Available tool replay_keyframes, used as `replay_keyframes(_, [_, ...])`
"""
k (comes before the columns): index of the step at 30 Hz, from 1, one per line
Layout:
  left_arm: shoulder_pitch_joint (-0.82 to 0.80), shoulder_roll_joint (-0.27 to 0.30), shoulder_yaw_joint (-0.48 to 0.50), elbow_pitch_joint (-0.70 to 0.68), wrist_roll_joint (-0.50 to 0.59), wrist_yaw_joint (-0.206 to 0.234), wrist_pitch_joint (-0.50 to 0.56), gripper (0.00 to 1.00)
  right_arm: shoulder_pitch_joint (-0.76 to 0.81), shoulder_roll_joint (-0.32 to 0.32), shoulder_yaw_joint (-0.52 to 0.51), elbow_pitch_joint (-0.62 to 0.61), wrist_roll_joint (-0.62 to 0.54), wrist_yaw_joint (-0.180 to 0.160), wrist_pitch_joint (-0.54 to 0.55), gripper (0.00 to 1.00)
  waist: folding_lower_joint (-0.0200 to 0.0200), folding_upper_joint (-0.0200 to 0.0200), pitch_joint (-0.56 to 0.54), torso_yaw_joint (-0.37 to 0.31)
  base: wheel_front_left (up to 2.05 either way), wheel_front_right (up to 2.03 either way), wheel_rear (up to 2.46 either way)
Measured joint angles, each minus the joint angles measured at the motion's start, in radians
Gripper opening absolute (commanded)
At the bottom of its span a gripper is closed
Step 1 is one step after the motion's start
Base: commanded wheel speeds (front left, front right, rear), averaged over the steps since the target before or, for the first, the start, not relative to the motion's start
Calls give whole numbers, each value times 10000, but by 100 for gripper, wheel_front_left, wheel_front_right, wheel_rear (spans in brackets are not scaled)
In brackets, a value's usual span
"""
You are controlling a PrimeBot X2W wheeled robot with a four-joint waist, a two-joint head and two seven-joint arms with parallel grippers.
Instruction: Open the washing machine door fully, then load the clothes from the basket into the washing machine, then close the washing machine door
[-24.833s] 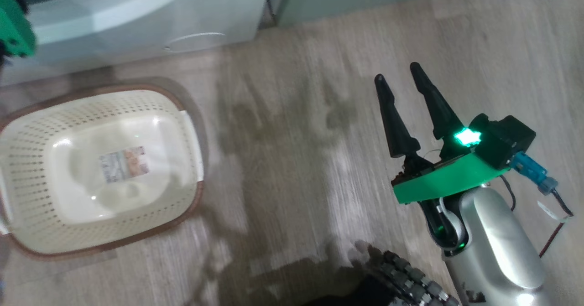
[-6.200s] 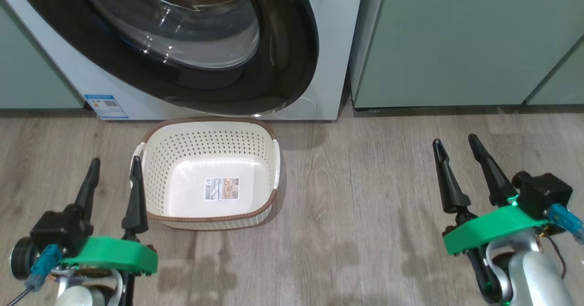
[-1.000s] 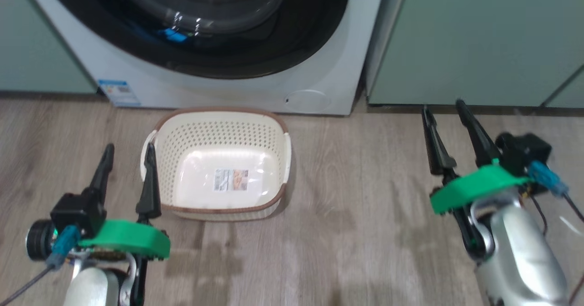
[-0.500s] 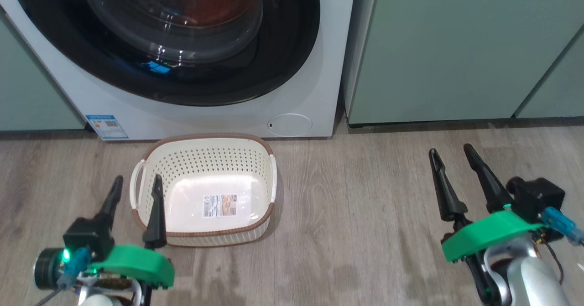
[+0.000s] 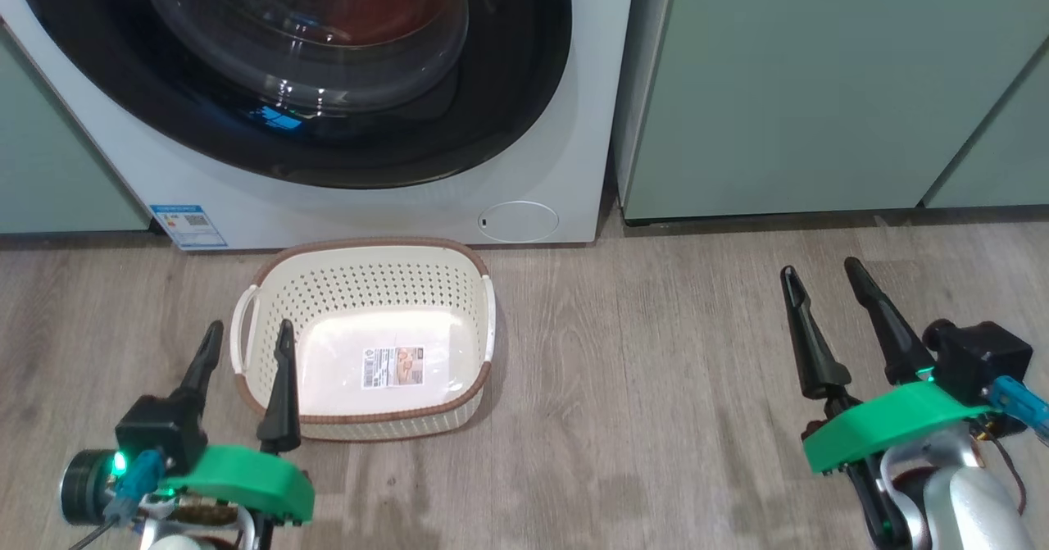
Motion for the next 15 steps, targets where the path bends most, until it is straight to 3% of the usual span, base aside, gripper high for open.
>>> replay_keyframes(15, [-10, 77, -19, -12, -46, 82, 4, 100, 0, 4, -6, -4, 13, 0, -31, 100, 0, 0, 93, 42, 0, 0, 0])
